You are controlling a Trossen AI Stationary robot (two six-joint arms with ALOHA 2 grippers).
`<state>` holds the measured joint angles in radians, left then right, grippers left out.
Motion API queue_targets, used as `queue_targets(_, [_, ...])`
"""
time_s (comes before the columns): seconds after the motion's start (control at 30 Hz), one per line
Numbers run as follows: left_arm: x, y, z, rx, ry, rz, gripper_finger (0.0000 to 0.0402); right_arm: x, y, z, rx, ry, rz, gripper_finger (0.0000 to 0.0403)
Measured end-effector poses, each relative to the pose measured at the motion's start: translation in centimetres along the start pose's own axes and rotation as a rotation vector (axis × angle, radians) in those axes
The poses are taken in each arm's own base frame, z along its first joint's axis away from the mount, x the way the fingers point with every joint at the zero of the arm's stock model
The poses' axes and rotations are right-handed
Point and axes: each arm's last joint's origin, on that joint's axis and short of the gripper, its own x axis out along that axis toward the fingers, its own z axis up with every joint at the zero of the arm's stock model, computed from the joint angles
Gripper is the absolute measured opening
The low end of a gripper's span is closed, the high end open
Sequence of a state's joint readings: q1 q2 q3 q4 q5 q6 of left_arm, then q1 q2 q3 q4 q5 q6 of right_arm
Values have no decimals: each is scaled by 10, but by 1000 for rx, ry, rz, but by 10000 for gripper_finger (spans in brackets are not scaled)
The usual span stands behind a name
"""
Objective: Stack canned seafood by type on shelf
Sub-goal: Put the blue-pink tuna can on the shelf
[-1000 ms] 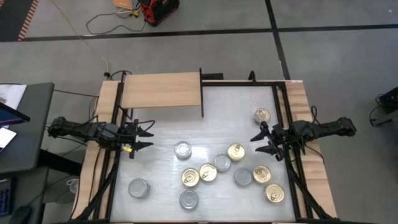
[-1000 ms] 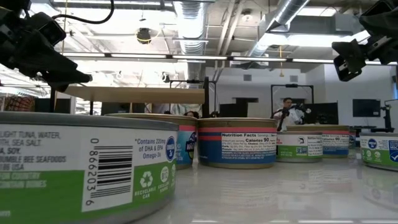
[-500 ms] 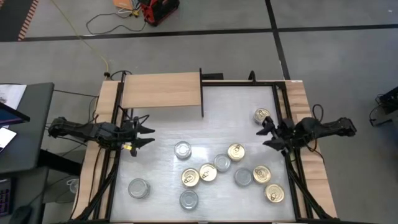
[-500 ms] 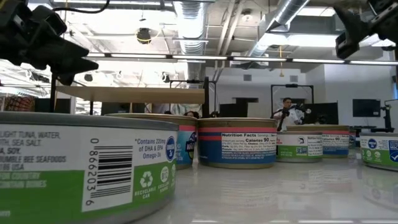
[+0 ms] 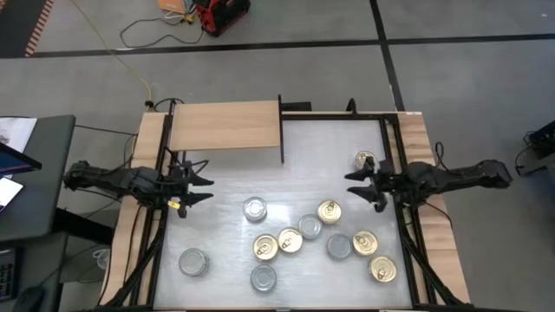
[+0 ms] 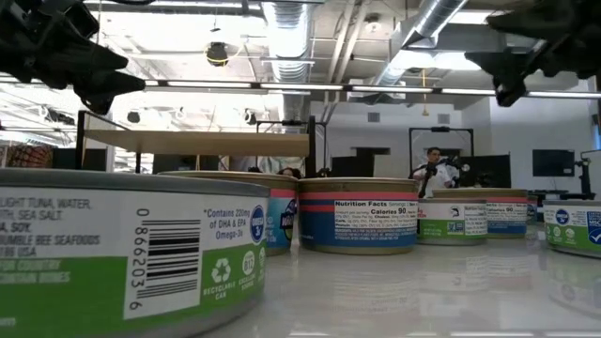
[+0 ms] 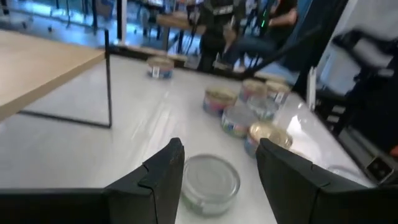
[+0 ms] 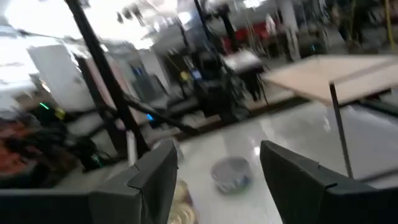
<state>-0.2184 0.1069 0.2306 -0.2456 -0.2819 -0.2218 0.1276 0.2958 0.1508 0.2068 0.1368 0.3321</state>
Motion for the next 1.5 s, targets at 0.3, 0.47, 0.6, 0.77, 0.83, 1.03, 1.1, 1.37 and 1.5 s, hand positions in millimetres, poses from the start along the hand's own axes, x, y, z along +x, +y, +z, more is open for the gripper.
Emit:
queue_targets(0.3, [15,-20,27,59,317,-116,190,46,12,18,-27,157,-86,255])
queue_targets(0.47, [33,-44,41,93,474,-165,190,73,19,27,-47,264,-141,255])
queue_targets(0.6, [48,-67,49,143,553,-171,190,96,25,28,-52,380,-175,255])
queue_targets(0.77, [61,-88,50,151,618,-155,190,117,28,27,-28,507,-232,255])
queue_targets(0.83, [65,-94,47,146,640,-152,190,123,30,22,-32,579,-253,255])
queue_targets(1.03, [70,-108,47,159,657,-94,190,128,36,15,-51,869,-363,255])
queue_targets(1.1, [72,-110,50,148,636,-93,190,125,34,13,-60,979,-419,255])
queue_targets(1.37, [83,-107,63,254,444,33,190,114,20,5,-4,1146,-454,255])
queue_targets(1.5, [90,-107,68,273,387,-29,190,112,12,-2,42,1160,-414,255])
